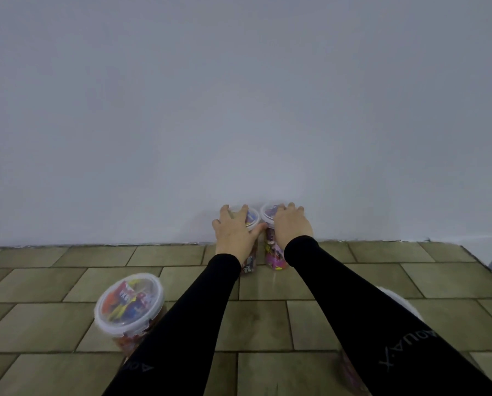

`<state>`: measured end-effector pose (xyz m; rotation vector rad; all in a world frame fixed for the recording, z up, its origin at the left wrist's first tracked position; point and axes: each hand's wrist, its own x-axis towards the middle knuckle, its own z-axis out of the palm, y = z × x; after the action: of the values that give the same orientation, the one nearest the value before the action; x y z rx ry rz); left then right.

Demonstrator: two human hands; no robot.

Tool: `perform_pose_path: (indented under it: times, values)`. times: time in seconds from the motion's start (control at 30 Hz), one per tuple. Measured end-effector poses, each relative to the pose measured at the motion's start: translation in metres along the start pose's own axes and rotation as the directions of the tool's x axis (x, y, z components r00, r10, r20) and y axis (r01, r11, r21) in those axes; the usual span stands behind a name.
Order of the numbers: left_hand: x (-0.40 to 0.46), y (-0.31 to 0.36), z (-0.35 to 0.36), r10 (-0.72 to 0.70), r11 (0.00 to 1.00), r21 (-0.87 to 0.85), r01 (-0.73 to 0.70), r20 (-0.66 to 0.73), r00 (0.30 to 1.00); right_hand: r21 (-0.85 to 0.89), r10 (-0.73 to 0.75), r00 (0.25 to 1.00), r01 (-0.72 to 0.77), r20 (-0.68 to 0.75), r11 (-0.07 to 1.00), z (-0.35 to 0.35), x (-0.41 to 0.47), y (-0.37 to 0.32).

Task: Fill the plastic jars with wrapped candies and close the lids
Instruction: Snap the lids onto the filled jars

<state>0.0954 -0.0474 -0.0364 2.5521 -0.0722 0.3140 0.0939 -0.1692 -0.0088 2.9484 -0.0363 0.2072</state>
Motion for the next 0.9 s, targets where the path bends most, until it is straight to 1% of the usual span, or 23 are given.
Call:
perform_pose_path:
  times: [0.1,0.2,0.33,0.43,0.5,0.53,0.6,0.67,0.7,0.8,0.9]
  values:
    - [0.017,-0.001,0.003,0.021,1.0,-0.004,-0.021,0.013,1.0,-0.019,-0.014,1.0,0.015,0.008,1.0,0.002,0.012,0.001]
    - [0.034,-0.003,0.005,0.043,0.999,-0.021,-0.042,0.036,0.998,-0.012,0.002,1.0,-0.002,0.018,1.0,0.005,0.023,0.003]
    - [0.045,-0.004,0.005,0.06,0.998,-0.018,-0.06,0.025,0.998,-0.014,0.015,1.0,-0.014,0.023,1.0,0.002,0.031,-0.001]
    - [0.046,-0.004,0.002,0.057,0.998,-0.018,-0.056,0.064,0.996,0.018,0.068,0.997,-0.069,0.044,0.997,0.005,0.034,-0.005]
    - [0.044,-0.004,-0.004,0.041,0.998,0.039,-0.045,0.101,0.994,0.106,0.13,0.988,-0.139,0.086,0.985,0.005,0.032,-0.005]
    - [0.042,-0.003,-0.007,0.038,0.997,0.065,-0.044,0.09,0.995,0.142,0.146,0.984,-0.159,0.103,0.977,0.003,0.028,-0.004]
    - [0.031,-0.002,-0.012,0.053,0.997,0.061,-0.053,-0.003,0.999,0.164,0.126,0.986,-0.142,0.105,0.976,-0.001,0.018,-0.001]
    - [0.013,0.001,-0.016,0.078,0.996,0.054,-0.072,-0.106,0.991,0.192,0.089,0.994,-0.098,0.057,0.977,-0.009,0.002,0.0]
    - [0.0,0.002,-0.019,0.086,0.994,0.082,-0.076,-0.134,0.987,0.219,0.07,0.997,-0.075,0.031,0.973,-0.015,-0.01,0.001]
    - [-0.044,0.001,-0.027,0.057,0.98,0.199,-0.025,-0.158,0.986,0.238,0.042,0.999,-0.041,-0.002,0.97,-0.03,-0.054,-0.001]
    - [-0.092,-0.009,-0.035,0.005,0.97,0.239,0.047,-0.212,0.977,0.239,0.093,0.995,-0.095,0.019,0.966,-0.034,-0.098,-0.002]
